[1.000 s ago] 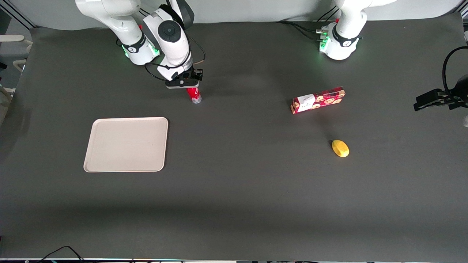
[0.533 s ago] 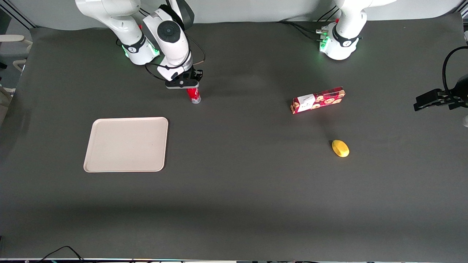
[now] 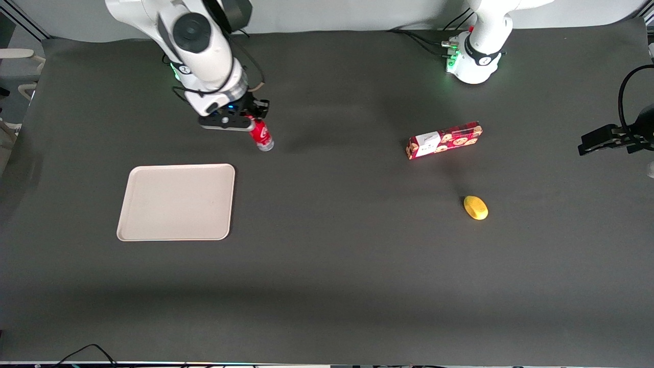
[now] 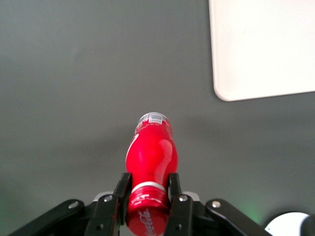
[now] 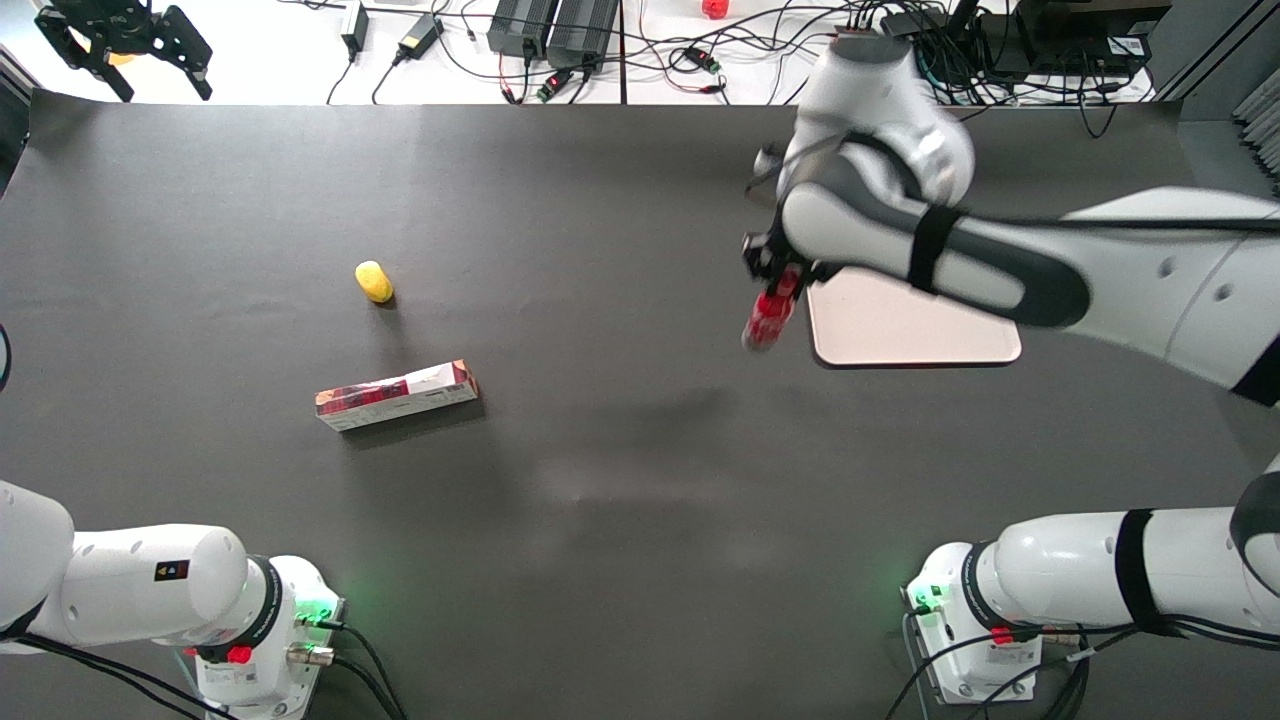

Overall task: Place coke bottle on tray
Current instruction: 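Lift the bottle and carry it toward the white tray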

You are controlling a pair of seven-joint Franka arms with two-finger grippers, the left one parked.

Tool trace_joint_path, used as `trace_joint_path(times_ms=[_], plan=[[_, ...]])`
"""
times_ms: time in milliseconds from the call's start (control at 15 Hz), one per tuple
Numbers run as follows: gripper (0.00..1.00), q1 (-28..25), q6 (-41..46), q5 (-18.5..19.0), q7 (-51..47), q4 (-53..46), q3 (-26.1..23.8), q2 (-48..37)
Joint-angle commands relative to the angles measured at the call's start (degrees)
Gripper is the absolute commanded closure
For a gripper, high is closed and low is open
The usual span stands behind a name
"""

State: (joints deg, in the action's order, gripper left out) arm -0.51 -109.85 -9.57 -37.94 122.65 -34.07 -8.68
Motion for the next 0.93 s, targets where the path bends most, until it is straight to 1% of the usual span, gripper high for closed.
trace_joint_path(times_ms=[0,200,400,533,667,733,800,867], plan=[[1.0,0.33,9.89,4.11,3.9,-11.88,5.93,0.95],[1.0,1.65,19.91,4.64,14.43,-20.14,12.25,1.74],[1.0,2.17,24.85,10.25,25.51,-24.46,18.58,2.44],[1.0,3.14,25.12,10.88,33.15,-25.79,23.93,2.79],[1.0,3.32,24.6,11.23,41.5,-25.71,30.52,3.84],[1.0,3.41,23.72,12.89,45.81,-25.62,33.42,5.24],[1.0,3.58,20.76,14.3,50.02,-25.09,35.54,6.65],[1.0,4.63,16.73,14.31,51.72,-23.87,36.69,7.79]])
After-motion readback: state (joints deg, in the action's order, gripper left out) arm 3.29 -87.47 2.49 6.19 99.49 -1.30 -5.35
